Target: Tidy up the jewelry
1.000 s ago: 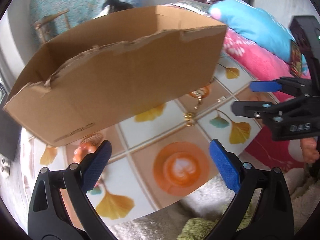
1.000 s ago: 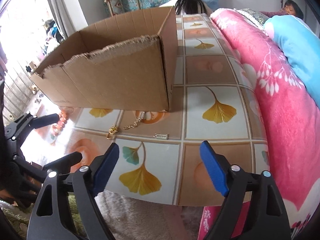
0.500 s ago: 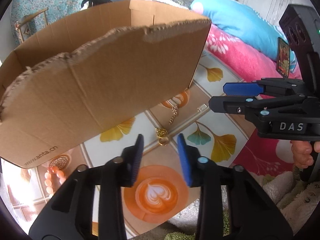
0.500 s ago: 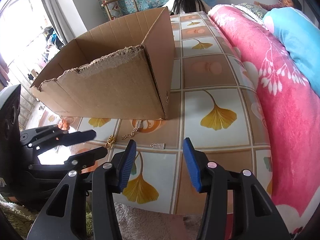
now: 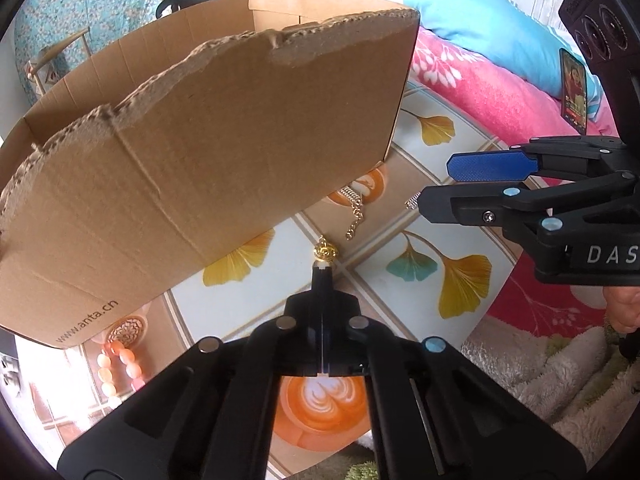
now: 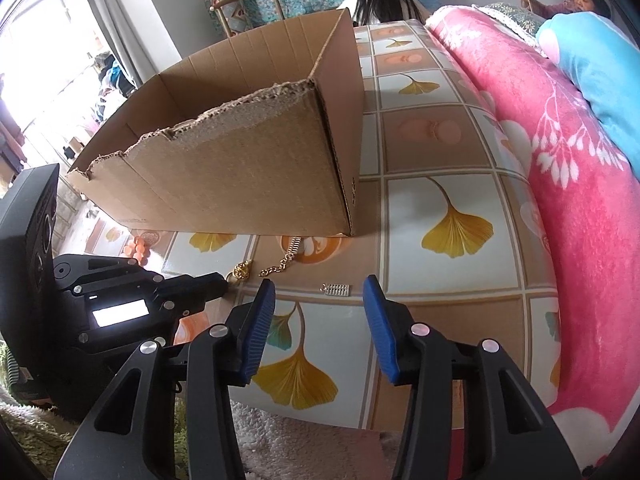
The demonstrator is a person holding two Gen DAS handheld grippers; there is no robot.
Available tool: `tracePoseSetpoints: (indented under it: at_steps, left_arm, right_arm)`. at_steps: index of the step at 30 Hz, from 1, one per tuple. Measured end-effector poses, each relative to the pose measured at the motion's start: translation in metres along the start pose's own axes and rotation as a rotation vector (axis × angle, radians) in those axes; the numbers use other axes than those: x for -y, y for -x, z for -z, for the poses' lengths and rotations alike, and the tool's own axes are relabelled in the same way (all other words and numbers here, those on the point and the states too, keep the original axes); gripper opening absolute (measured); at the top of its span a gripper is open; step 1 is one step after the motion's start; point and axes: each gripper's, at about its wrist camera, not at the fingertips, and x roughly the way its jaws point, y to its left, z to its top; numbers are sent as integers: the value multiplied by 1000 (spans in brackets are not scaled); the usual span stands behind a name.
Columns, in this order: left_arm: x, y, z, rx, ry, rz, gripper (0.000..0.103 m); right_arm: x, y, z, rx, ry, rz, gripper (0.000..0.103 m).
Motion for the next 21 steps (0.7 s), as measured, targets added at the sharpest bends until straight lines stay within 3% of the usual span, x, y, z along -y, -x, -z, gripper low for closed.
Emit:
tracePoseSetpoints:
  at_steps: [8, 10, 12, 13, 19, 21]
  left_arm:
    - [-8, 12, 7, 19, 24, 18, 0]
    - [-9, 13, 5, 28, 27, 34, 5]
    - [-9, 12, 2, 37, 17, 21, 23]
    - [-8, 11, 1, 42, 6, 20, 24]
    - [-5, 1, -3, 24, -36, 17, 24]
    - [-4, 0, -5, 24, -52, 17, 18]
  right_arm:
    - [-6, 1, -1, 0, 1, -18, 45]
    - [-8, -1, 0, -5, -3, -28, 45]
    - [-10, -2, -1, -10, -6, -37, 45]
    - [-11, -2, -1, -10, -7, -41, 45]
    - [-13, -2, 0, -2, -9, -45, 45]
    - [-12, -1, 0, 1, -11, -45, 45]
